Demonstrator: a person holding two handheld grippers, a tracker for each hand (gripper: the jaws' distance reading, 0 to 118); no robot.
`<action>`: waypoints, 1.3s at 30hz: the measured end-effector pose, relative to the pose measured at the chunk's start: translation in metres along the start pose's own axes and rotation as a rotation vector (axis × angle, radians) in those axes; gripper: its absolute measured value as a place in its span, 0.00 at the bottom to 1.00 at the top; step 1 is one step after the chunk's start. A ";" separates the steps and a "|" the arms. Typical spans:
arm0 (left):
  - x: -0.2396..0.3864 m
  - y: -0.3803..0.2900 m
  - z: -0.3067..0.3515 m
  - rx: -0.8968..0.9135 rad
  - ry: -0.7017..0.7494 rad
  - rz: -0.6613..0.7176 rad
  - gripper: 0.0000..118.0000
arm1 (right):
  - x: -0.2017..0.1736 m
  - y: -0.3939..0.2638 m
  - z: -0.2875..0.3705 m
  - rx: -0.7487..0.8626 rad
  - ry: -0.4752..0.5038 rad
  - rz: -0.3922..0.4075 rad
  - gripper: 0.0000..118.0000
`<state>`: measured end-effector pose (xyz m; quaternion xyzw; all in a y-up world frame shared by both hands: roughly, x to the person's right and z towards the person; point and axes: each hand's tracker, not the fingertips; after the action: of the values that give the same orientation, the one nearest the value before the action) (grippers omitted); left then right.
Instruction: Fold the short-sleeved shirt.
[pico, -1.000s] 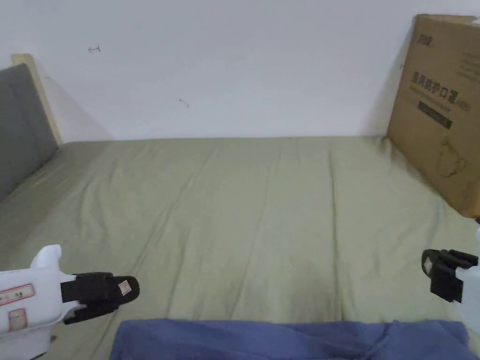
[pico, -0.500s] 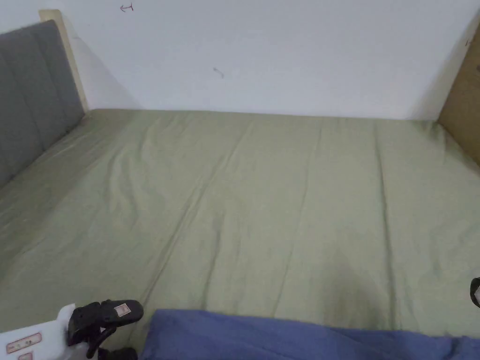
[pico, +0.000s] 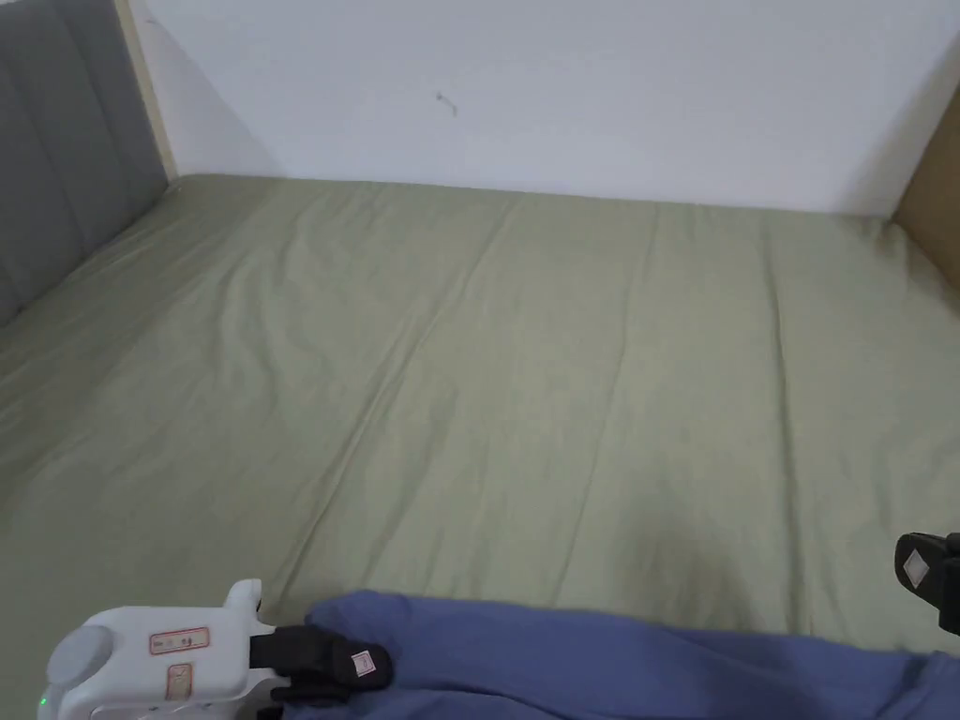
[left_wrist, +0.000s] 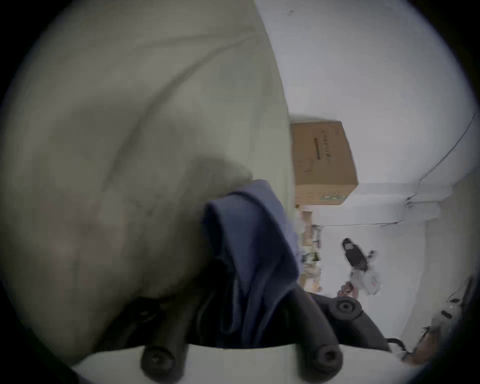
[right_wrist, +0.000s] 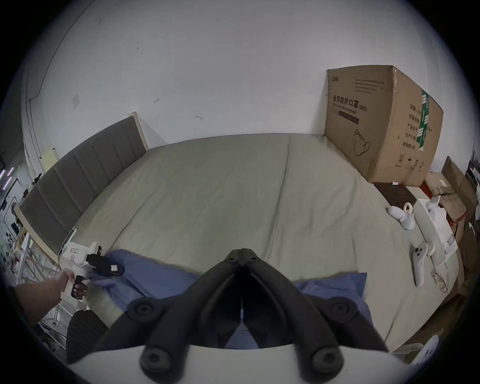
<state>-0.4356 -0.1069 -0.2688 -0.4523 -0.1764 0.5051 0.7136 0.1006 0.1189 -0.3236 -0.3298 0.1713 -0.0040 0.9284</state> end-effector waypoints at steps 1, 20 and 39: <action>0.010 -0.005 0.006 0.025 0.034 -0.012 0.04 | 0.000 0.000 0.001 -0.001 0.008 -0.006 0.00; 0.230 -0.075 -0.062 0.009 0.419 -0.470 0.05 | 0.043 -0.017 0.051 0.062 0.055 -0.100 0.00; 0.248 -0.083 -0.083 0.052 0.457 -0.660 0.85 | 0.075 -0.031 0.046 0.038 0.048 -0.154 0.00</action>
<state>-0.2242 0.0658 -0.2947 -0.4537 -0.1361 0.1395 0.8696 0.1894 0.1140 -0.2949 -0.3239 0.1676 -0.0864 0.9271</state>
